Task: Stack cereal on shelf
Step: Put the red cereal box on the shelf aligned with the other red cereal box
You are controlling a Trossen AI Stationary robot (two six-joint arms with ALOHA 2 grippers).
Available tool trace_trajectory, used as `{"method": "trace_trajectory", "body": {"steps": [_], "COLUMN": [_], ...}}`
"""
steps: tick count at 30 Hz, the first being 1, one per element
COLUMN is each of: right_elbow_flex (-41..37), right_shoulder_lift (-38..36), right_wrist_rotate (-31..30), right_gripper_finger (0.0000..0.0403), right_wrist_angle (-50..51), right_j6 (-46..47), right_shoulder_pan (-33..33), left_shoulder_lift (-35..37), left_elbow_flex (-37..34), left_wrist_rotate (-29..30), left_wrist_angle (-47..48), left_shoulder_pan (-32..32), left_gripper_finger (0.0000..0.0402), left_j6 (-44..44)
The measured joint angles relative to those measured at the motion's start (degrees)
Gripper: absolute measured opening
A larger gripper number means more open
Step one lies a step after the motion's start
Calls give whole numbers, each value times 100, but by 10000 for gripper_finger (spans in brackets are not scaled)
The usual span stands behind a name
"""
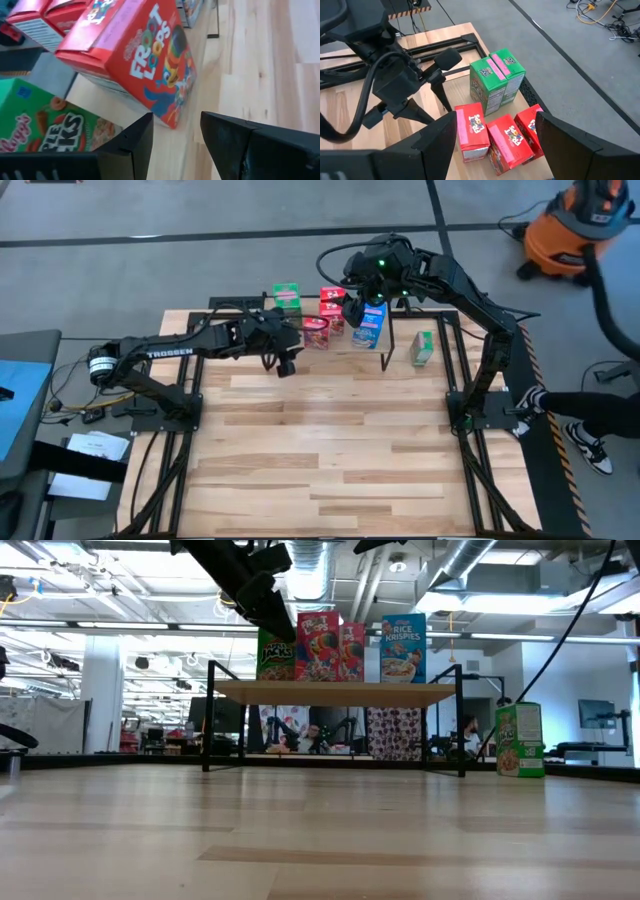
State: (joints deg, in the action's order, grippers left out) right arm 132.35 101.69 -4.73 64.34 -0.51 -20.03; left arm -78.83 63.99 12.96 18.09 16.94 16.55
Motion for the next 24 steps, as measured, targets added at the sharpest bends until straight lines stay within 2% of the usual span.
{"method": "trace_trajectory", "body": {"steps": [11, 16, 24], "right_elbow_flex": [0, 0, 0], "right_shoulder_lift": [0, 0, 0], "right_wrist_rotate": [0, 0, 0], "right_gripper_finger": [291, 291, 291], "right_wrist_angle": [-2, -4, -4], "right_j6": [0, 0, 0], "right_shoulder_pan": [0, 0, 0], "left_shoulder_lift": [-2, -2, -4], "left_elbow_flex": [0, 0, 0], "left_wrist_rotate": [-58, -533, -512], "left_wrist_angle": [-285, -285, -513], "left_shoulder_pan": [150, 180, 180], "left_gripper_finger": [155, 155, 155], "left_j6": [-22, -149, -122]}}
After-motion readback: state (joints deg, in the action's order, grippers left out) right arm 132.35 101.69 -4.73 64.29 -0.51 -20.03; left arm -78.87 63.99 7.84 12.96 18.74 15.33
